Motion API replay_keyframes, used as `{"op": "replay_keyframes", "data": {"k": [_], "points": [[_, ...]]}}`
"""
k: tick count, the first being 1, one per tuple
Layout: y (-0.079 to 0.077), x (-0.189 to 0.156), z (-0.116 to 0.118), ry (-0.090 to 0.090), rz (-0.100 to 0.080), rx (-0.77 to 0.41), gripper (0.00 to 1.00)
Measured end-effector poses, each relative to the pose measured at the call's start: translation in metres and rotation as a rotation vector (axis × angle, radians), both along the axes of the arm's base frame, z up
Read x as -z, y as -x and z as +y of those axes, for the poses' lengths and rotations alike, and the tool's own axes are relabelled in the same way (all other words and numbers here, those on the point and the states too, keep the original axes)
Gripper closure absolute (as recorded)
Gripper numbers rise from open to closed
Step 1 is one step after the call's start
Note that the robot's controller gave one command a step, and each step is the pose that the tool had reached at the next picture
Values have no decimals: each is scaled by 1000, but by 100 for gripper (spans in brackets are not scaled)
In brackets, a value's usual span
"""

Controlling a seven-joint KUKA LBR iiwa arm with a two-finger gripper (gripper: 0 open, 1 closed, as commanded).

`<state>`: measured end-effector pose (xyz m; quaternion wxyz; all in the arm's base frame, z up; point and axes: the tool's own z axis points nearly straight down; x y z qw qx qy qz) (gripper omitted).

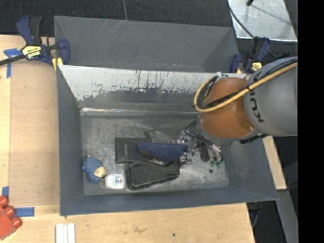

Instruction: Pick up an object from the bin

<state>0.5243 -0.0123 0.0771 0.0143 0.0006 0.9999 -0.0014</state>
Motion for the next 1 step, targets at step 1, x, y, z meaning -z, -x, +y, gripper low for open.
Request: {"op": "replay_keyframes", "data": {"k": [1], "points": [[7,-164,33,2,17,-254,100]]}}
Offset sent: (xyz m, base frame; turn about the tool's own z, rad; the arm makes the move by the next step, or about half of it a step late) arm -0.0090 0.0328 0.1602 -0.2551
